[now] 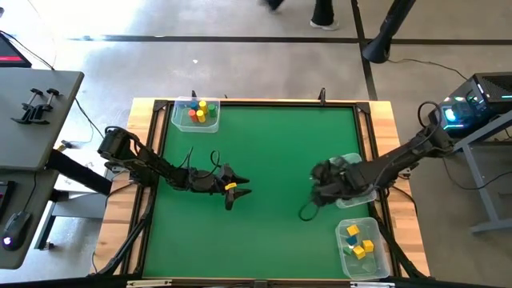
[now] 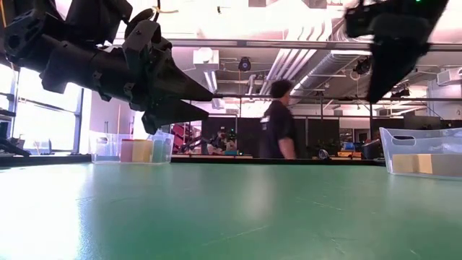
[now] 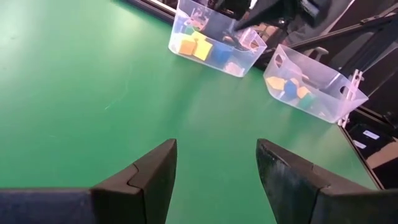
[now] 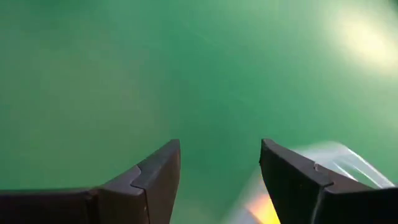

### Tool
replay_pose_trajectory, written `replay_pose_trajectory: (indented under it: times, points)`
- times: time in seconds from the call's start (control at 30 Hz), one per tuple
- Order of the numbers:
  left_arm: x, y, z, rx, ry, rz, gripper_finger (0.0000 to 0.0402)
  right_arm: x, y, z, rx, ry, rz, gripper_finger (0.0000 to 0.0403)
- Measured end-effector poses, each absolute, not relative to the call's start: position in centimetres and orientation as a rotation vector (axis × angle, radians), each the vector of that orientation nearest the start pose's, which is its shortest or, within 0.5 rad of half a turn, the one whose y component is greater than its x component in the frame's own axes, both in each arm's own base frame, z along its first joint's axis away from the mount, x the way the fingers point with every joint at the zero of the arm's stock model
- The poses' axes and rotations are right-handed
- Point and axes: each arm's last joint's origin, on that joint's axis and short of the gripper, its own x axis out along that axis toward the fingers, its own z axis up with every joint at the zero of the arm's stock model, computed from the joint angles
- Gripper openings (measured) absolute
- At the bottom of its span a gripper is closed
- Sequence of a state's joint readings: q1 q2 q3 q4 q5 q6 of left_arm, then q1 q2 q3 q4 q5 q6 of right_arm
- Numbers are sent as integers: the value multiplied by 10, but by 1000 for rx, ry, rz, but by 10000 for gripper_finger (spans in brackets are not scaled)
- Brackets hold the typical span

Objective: Sort blocks by size
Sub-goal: Adjust the middle transparent bin

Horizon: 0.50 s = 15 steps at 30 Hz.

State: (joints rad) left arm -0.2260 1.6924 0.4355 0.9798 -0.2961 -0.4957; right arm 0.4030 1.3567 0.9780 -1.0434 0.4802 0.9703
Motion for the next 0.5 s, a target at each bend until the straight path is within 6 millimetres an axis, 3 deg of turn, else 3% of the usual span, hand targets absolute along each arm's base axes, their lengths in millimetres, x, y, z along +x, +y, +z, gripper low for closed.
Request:
replay_pose_trajectory:
  times: [0.17,0.5]
  points:
    - [271,-54,125,-421,244,136,207,237,59,212,235,1058,-526,211]
    - [270,-56,124,-413,255,139,207,227,16,184,227,1204,-734,204]
